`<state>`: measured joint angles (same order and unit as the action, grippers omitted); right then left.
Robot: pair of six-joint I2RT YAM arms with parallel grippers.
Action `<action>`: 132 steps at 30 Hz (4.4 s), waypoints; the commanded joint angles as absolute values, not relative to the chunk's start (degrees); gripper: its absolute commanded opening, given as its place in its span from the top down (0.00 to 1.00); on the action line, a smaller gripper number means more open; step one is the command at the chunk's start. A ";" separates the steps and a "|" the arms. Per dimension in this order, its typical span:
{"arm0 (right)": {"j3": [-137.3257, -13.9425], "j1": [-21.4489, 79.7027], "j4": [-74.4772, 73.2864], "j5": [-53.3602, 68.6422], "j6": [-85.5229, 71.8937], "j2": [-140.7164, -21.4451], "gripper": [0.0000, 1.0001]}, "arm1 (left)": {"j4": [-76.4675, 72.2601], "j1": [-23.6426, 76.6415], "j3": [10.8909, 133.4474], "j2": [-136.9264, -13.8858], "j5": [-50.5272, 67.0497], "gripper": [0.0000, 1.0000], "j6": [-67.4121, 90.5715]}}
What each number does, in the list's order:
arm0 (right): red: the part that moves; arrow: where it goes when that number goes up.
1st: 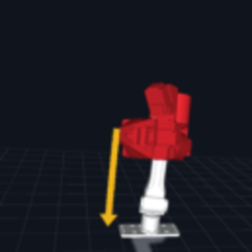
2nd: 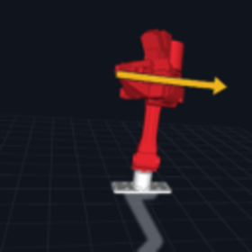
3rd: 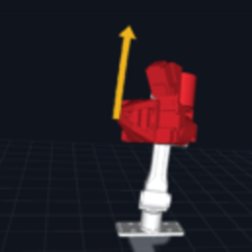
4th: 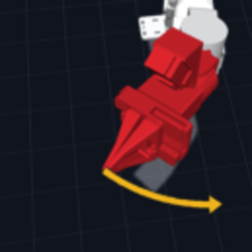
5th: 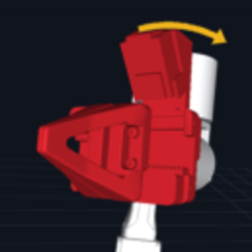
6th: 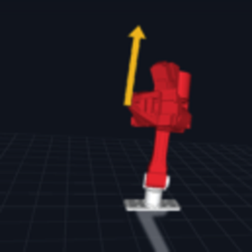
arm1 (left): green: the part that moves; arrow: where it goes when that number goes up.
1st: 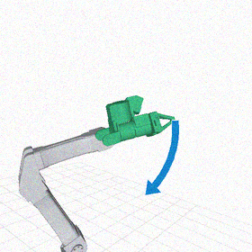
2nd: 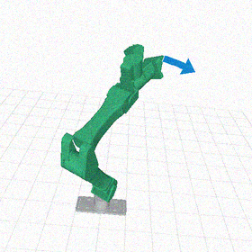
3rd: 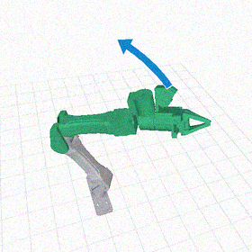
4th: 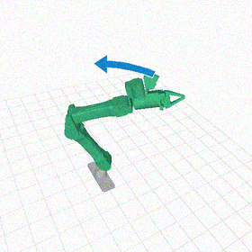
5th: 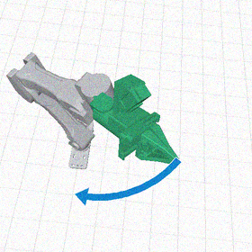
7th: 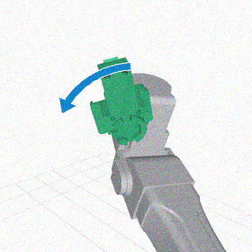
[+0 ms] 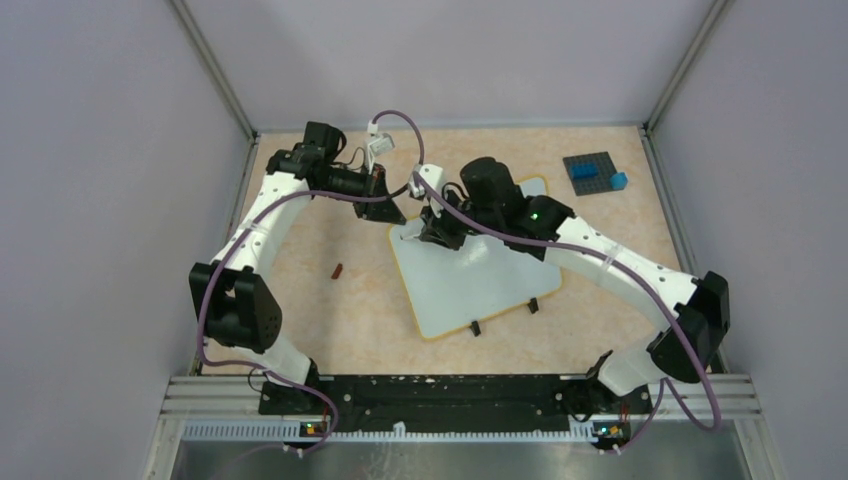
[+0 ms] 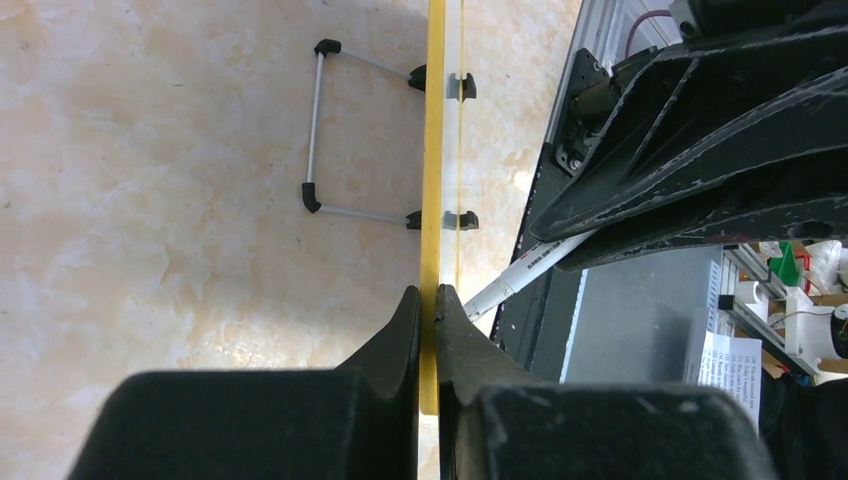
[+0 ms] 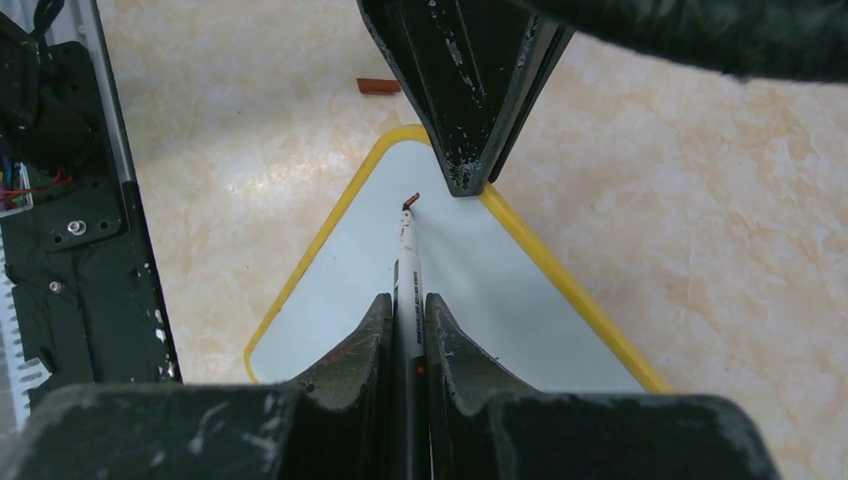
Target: Write a sentence on the whiteboard
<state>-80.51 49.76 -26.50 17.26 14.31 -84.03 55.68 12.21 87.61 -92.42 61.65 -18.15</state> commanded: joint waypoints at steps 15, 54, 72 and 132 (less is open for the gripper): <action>-73.91 51.95 -24.92 18.79 13.18 -81.04 1.00 | 54.98 12.65 86.66 -91.93 62.40 1.00 -18.22; -80.41 51.65 -25.40 15.20 11.68 -83.21 1.00 | 55.15 13.01 86.18 -90.97 61.88 1.00 -18.19; -80.23 50.08 -27.05 14.23 12.73 -83.49 1.00 | 55.02 13.01 86.00 -90.61 61.03 1.00 -17.84; -77.17 46.86 -25.90 16.14 12.06 -81.44 1.00 | 54.81 13.18 85.21 -90.77 60.46 1.00 -18.16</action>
<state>-78.96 47.42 -27.42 16.84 12.16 -82.98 53.63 12.36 86.41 -91.74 60.01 -18.17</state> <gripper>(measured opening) 0.110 0.065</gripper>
